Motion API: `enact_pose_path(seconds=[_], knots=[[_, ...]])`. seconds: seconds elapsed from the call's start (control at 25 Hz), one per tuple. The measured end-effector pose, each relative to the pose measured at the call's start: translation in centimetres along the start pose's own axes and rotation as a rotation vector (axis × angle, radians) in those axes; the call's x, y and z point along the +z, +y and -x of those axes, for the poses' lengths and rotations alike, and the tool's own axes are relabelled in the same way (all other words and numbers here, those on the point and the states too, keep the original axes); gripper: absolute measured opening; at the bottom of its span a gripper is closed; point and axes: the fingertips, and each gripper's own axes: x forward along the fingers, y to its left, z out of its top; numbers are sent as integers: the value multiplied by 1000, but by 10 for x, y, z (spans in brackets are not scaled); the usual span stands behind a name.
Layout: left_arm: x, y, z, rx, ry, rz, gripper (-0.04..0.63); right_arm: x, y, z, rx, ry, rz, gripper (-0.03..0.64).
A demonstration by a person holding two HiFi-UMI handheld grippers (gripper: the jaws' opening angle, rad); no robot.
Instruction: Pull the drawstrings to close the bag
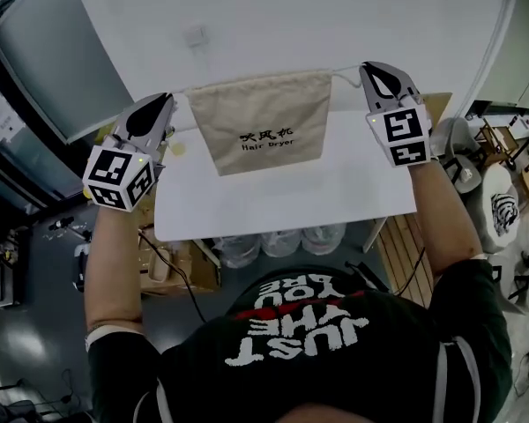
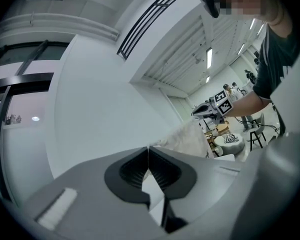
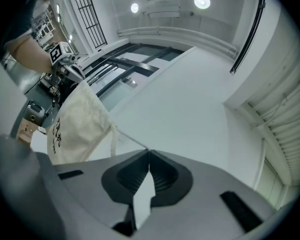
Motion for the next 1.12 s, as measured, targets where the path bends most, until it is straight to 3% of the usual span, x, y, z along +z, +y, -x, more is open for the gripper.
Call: enact_pose_path(seconds=[0.4,0.88,1.12], knots=[[57,23,-11,23,-58,-16,12,47,-46,2,-45,-51,14,10],[98,55,-23,33,-128,92,12,85,-80,-10,-62,-59,22,9],[109,59,-25,55,-118,56,12,91,-87,-6,-71,-58,33,10]])
